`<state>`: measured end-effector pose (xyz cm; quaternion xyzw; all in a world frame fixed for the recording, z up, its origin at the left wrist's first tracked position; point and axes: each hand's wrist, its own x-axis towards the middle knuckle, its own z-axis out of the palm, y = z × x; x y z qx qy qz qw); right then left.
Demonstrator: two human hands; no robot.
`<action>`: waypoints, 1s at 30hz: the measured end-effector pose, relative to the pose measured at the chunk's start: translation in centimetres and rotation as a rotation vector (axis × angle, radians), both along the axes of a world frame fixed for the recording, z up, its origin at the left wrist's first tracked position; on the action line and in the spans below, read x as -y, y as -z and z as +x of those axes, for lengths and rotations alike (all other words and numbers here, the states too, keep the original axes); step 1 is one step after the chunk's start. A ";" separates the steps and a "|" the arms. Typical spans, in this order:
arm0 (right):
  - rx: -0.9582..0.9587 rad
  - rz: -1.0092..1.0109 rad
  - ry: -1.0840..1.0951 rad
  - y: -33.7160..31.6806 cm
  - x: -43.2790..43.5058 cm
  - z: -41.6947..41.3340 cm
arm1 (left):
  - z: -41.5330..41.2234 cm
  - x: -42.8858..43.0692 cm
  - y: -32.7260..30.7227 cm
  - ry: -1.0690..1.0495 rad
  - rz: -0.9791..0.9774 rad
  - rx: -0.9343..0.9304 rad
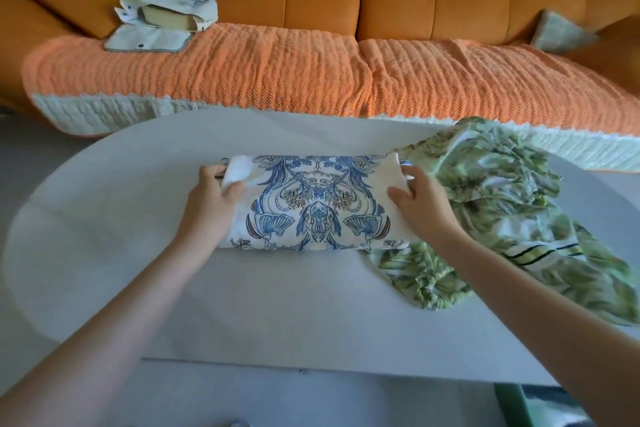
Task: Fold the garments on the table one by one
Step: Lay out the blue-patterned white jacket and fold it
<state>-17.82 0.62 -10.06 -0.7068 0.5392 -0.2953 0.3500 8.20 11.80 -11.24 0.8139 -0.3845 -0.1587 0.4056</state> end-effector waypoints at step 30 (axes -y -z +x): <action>-0.415 0.090 -0.139 0.4 -1.3 1.3 | -1.2 -2.2 1.7 0.176 0.040 0.216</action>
